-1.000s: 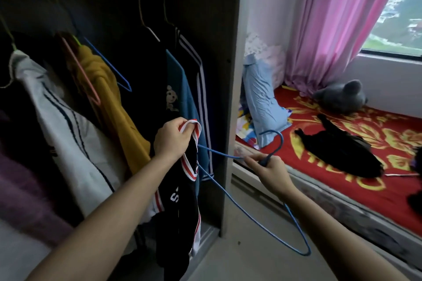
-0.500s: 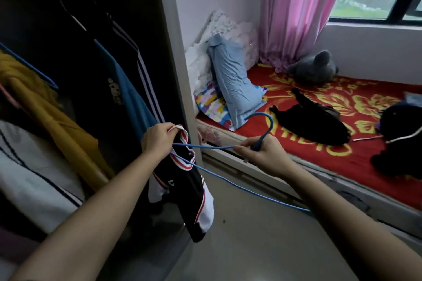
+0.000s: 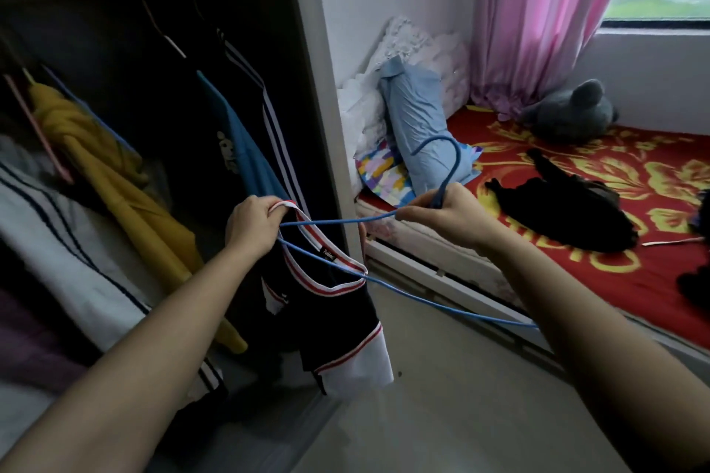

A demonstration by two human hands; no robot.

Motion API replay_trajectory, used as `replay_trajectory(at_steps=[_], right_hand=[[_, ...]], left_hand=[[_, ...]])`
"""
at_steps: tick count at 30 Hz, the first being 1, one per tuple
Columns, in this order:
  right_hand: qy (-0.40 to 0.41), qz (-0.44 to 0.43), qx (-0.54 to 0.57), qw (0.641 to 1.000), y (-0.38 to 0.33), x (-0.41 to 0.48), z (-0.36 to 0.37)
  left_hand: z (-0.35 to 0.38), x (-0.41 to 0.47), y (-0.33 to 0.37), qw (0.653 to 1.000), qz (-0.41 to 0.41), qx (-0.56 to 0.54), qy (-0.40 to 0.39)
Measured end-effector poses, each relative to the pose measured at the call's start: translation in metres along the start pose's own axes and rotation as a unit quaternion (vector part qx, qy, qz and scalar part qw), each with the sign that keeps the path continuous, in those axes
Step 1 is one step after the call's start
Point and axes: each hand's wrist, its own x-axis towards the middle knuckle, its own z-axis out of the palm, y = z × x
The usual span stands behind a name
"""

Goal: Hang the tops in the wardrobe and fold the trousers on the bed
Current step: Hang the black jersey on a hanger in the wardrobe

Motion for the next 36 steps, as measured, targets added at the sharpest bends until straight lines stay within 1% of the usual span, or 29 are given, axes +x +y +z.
replay_trajectory(at_steps=[3, 5, 9, 11, 14, 16, 18, 20, 22, 25, 27, 29, 30, 31, 32, 33, 34, 36], right_hand=[[-0.029, 0.003, -0.050, 0.998, -0.003, 0.005, 0.007], [-0.028, -0.008, -0.072, 0.997, -0.004, 0.009, 0.019], [-0.014, -0.042, -0.029, 0.999, -0.013, 0.016, 0.053], [-0.030, -0.026, -0.008, 0.999, -0.015, 0.019, 0.067], [-0.057, -0.003, -0.006, 0.998, -0.012, 0.023, 0.078], [-0.047, -0.002, -0.014, 0.999, -0.015, 0.024, 0.076], [-0.021, -0.013, 0.011, 1.000, -0.019, 0.026, 0.071], [0.006, -0.027, 0.044, 0.999, -0.024, 0.029, 0.067], [0.006, -0.039, 0.043, 0.998, -0.029, 0.032, 0.070], [-0.029, -0.006, 0.053, 0.998, -0.026, 0.034, 0.093], [-0.087, 0.019, 0.013, 0.996, -0.021, 0.032, 0.113], [-0.147, 0.024, -0.032, 0.988, -0.017, 0.030, 0.129], [-0.154, 0.026, -0.028, 0.987, -0.019, 0.029, 0.133], [-0.138, 0.029, -0.005, 0.990, -0.022, 0.029, 0.134], [-0.103, 0.034, 0.038, 0.993, -0.027, 0.031, 0.133], [-0.061, 0.048, 0.104, 0.992, -0.031, 0.033, 0.130], [-0.025, 0.073, 0.191, 0.979, -0.034, 0.034, 0.127], [0.009, 0.114, 0.355, 0.928, -0.040, 0.038, 0.118]], left_hand=[[0.000, -0.007, -0.015, 1.000, -0.002, -0.002, -0.018], [-0.001, -0.008, -0.016, 0.999, 0.010, -0.001, -0.037], [-0.008, -0.007, -0.013, 0.998, 0.025, -0.037, -0.040], [-0.016, -0.004, -0.018, 0.998, 0.021, -0.061, -0.023], [-0.030, 0.000, -0.033, 0.998, 0.004, -0.067, 0.002], [-0.037, 0.002, -0.047, 0.998, -0.010, -0.059, -0.004], [-0.041, 0.001, -0.059, 0.997, -0.023, -0.065, -0.028], [-0.042, -0.001, -0.068, 0.994, -0.033, -0.096, -0.038], [-0.042, -0.003, -0.066, 0.991, -0.033, -0.124, -0.045], [-0.043, -0.009, -0.042, 0.984, -0.014, -0.169, -0.048], [-0.044, -0.013, -0.022, 0.972, 0.002, -0.225, -0.062], [-0.047, -0.017, -0.003, 0.958, 0.021, -0.272, -0.090], [-0.049, -0.018, 0.004, 0.953, 0.029, -0.284, -0.102], [-0.050, -0.019, 0.008, 0.949, 0.032, -0.293, -0.110], [-0.053, -0.019, 0.011, 0.947, 0.030, -0.299, -0.114], [-0.054, -0.019, 0.011, 0.946, 0.024, -0.299, -0.120], [-0.056, -0.019, 0.009, 0.949, 0.015, -0.290, -0.127], [-0.056, -0.015, 0.000, 0.968, 0.011, -0.217, -0.129]])
